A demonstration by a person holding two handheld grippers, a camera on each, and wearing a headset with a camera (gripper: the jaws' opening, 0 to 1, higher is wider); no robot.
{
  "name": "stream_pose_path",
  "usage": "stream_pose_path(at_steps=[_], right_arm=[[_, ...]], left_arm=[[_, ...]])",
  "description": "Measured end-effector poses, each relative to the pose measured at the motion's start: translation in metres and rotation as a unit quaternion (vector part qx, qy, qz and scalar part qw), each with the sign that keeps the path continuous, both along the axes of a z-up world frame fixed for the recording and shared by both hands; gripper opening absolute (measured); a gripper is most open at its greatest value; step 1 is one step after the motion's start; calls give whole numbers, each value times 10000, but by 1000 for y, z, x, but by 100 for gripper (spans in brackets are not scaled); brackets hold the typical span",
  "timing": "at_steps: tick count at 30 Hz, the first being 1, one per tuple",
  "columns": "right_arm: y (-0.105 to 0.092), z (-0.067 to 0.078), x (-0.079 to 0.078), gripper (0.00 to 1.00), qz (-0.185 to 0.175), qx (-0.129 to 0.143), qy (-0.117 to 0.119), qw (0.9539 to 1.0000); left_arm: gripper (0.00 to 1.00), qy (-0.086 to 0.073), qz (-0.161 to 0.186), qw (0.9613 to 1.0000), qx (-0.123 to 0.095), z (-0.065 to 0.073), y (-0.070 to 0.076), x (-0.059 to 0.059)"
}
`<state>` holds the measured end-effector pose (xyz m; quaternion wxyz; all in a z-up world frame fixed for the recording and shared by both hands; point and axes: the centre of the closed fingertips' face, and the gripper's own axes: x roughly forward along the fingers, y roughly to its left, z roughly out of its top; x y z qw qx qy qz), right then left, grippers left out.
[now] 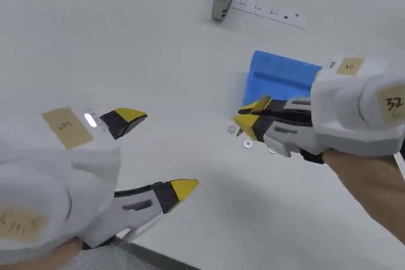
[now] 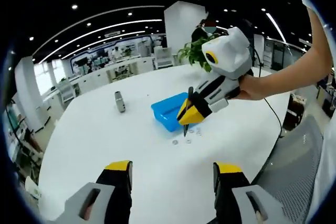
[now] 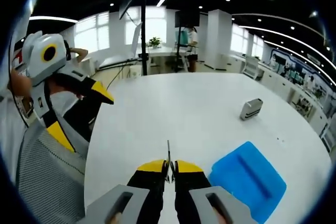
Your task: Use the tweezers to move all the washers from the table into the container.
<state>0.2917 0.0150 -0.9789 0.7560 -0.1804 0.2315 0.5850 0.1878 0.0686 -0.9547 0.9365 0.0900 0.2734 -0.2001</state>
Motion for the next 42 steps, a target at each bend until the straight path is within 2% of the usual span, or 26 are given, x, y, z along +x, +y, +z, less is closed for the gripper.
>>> stream_pose_path(at_steps=[3, 4, 5, 7, 8, 9, 12, 16, 18, 19, 21, 22, 23, 24, 28, 30, 31, 34, 36, 42], right_arm=[[2, -2, 13, 2, -196, 169, 80, 9996], [3, -4, 16, 3, -293, 241, 176, 9991], [4, -6, 19, 3, -345, 274, 199, 9988], [5, -9, 23, 3, -444, 346, 295, 9980], [5, -11, 26, 3, -515, 371, 348, 9974], [6, -13, 27, 3, -517, 398, 366, 9972], [8, -19, 28, 3, -527, 330, 372, 9974], [7, -29, 29, 3, -503, 181, 359, 9979], [6, -31, 29, 3, -501, 136, 329, 9981], [5, -33, 30, 3, -505, 113, 321, 9981], [5, -35, 31, 4, -514, 74, 299, 9982], [4, -36, 32, 4, -507, 57, 295, 9983], [3, -39, 32, 4, -516, 16, 300, 9982], [2, -40, 32, 4, -515, 5, 301, 9982], [1, -41, 35, 4, -609, 60, 371, 9974], [3, -40, 36, 4, -655, 120, 430, 9969], [4, -40, 35, 4, -649, 131, 472, 9967], [3, -46, 35, 4, -608, -10, 419, 9973], [3, -51, 34, 4, -602, -82, 479, 9970], [3, -51, 36, 3, -640, -125, 446, 9969]], left_arm=[[74, -100, 247, 9996, -70, 3, 6, -1], [78, -166, 359, 9991, -135, 5, 8, -1], [84, -173, 374, 9990, -167, 4, 8, -1], [94, -163, 447, 9981, -379, 0, 7, -3], [97, -159, 496, 9978, -416, -2, 8, -4], [97, -167, 507, 9977, -419, -2, 8, -5], [99, -484, 503, 9969, -355, -3, 5, -3], [99, -488, 593, 9963, -374, -11, 5, 1], [99, -648, 596, 9959, -228, -7, 4, 3], [99, -739, 598, 9952, -233, -5, 4, 3], [99, -671, 591, 9953, -361, -7, 3, 4], [99, -549, 587, 9958, -441, -11, 2, 3], [99, -350, 595, 9965, -466, -17, 2, 1], [99, -289, 615, 9969, -398, -20, 4, 2], [99, -297, 524, 9981, -154, -23, 2, 1], [99, -234, 511, 9984, 40, -28, 4, 0], [99, -129, 488, 9984, 243, -33, 7, -2], [99, -180, 456, 9984, 270, -33, 6, -2], [99, -176, 463, 9983, 307, -34, 8, -2], [99, -164, 486, 9981, 330, -34, 10, -2]])
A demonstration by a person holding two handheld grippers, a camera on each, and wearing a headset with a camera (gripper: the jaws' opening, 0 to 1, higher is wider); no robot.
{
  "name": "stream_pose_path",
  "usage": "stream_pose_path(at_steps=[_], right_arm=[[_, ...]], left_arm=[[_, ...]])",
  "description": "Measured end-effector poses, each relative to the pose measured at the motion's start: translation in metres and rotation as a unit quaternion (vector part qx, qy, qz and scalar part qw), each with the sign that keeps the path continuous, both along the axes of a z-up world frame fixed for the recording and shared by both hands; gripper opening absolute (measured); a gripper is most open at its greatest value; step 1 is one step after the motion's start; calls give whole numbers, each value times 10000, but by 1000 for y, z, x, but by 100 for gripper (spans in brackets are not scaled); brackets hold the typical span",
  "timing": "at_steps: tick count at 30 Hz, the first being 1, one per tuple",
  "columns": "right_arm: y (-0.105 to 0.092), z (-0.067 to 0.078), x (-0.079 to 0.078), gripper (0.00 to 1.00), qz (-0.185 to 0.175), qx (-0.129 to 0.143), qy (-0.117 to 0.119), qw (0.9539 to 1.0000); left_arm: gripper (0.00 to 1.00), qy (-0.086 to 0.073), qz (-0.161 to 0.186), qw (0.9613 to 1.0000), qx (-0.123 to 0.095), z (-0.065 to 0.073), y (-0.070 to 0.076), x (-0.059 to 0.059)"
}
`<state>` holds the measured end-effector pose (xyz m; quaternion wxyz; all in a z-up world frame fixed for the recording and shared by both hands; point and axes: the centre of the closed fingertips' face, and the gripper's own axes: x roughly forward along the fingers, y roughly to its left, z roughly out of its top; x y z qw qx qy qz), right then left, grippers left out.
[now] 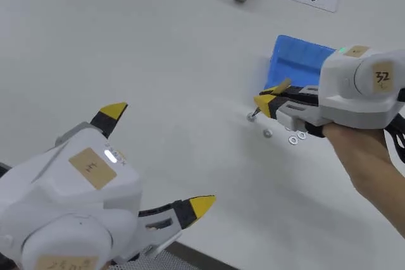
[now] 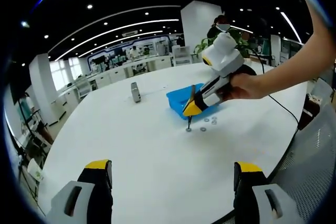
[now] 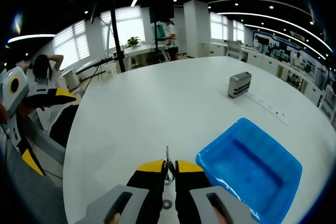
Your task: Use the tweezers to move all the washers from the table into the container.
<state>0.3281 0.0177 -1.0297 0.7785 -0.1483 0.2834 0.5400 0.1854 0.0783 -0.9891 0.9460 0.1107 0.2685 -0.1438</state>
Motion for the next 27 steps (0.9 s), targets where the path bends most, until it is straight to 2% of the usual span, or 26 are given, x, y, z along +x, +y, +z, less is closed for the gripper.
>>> stream_pose_path(at_steps=[11, 27], right_arm=[[3, 0, 0, 4, 95, -207, -193, 9996], [2, -3, 2, 2, 99, -285, -172, 9994]], left_arm=[[99, -93, 46, 9999, 20, 2, 4, 0], [97, -123, 79, 9999, 55, 2, 7, 0]])
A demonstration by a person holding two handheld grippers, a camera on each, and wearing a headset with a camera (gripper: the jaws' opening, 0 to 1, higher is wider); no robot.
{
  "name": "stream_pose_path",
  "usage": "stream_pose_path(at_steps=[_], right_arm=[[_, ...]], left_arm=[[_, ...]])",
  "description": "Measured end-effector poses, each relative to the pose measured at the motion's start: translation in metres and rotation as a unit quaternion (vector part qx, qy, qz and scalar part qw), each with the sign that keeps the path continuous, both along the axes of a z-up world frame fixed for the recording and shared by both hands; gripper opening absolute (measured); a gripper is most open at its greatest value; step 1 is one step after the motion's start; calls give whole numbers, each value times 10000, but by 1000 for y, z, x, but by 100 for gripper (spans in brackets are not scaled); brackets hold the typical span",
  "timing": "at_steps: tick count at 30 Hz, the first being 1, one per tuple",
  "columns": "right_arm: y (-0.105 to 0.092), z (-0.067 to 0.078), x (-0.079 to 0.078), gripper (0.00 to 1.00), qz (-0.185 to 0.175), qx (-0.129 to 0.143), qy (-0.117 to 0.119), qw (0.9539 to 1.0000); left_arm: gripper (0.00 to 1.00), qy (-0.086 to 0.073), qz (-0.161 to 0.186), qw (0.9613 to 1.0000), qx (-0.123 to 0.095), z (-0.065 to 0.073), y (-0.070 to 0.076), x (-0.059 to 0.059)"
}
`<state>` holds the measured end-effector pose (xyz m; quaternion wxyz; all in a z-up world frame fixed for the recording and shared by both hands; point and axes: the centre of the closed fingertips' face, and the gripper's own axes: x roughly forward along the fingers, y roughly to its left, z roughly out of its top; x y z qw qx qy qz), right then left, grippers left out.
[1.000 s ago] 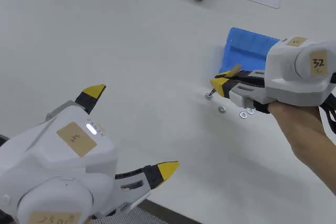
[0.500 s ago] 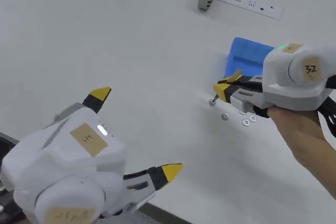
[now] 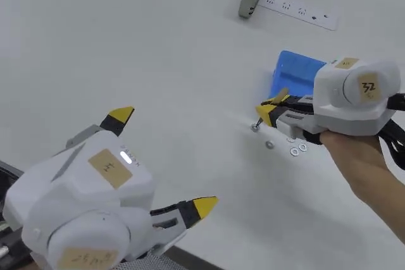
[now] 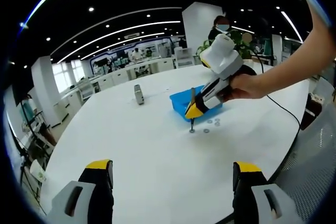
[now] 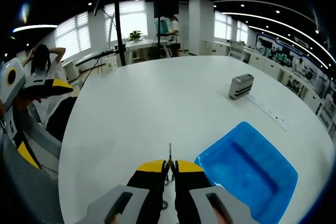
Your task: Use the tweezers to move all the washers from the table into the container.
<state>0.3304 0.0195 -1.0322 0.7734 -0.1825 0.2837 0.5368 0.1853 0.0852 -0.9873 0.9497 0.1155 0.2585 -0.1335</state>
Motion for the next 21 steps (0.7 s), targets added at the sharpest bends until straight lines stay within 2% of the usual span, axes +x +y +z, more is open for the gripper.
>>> stream_pose_path(at_steps=[6, 14, 17, 21], right_arm=[[-2, 2, -2, 2, 55, -148, -18, 9999], [0, 28, -9, 1, 50, -4, 42, 10000], [-1, 37, -12, 1, 2, 66, 73, 10000], [-3, 48, -15, 1, -57, 104, 85, 9999]], left_arm=[[99, 6, -50, 10000, -40, 0, -2, 0], [99, -21, -80, 10000, -8, 1, -3, 0], [99, -32, -94, 9999, -104, 2, -4, 0], [99, -47, -144, 9999, -84, 2, -6, -1]])
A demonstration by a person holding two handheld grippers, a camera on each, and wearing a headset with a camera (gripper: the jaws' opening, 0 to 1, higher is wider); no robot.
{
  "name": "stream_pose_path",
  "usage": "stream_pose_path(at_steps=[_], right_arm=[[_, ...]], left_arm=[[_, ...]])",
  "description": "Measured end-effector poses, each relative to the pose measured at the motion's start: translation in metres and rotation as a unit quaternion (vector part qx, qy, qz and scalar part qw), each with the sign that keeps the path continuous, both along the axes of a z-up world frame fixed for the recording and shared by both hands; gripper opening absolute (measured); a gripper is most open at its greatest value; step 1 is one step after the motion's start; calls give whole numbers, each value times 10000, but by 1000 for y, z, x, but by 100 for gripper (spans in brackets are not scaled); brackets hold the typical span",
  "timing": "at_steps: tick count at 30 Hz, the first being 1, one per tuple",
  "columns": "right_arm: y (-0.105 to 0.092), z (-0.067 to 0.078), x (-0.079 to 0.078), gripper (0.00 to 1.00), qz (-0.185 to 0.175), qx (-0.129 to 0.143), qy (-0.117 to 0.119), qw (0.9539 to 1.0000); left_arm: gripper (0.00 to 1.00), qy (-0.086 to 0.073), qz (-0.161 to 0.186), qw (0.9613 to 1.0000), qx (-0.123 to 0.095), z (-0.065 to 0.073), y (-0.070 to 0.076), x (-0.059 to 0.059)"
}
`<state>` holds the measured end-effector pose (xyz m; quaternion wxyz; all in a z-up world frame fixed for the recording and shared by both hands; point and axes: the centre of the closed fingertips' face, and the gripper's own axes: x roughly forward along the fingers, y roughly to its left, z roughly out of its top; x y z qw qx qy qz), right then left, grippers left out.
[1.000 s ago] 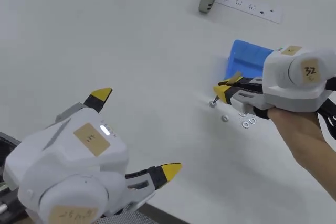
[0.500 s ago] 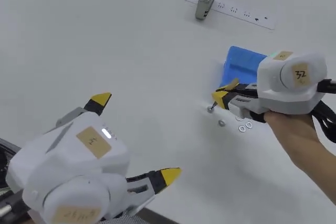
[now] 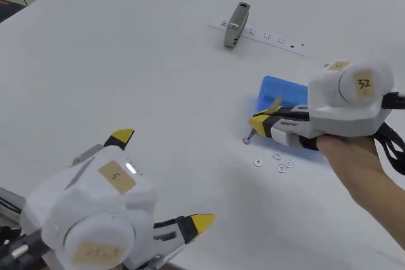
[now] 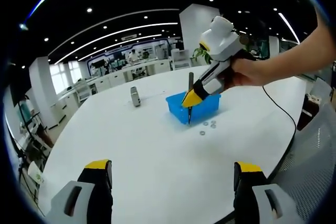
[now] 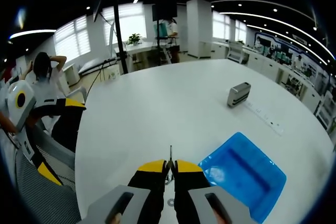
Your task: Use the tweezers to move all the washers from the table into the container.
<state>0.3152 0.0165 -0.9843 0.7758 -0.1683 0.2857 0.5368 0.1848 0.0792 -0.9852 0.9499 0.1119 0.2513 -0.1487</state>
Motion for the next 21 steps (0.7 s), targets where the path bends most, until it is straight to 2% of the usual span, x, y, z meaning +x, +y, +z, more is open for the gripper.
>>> stream_pose_path(at_steps=[2, 5, 12, 21], right_arm=[[-1, 5, 0, 1, -30, 5, -50, 10000], [-4, 12, 1, 1, -68, 10, -68, 10000], [-8, 27, 8, 1, -165, 28, -162, 9997], [-15, 34, 24, 0, -318, 21, -214, 9993]], left_arm=[[99, 32, 12, 10000, -23, -1, 1, 0], [99, -6, 6, 10000, -50, 1, 0, 0], [99, 1, -62, 10000, 72, -1, -2, -1], [99, -11, -61, 10000, 4, 1, -2, -1]])
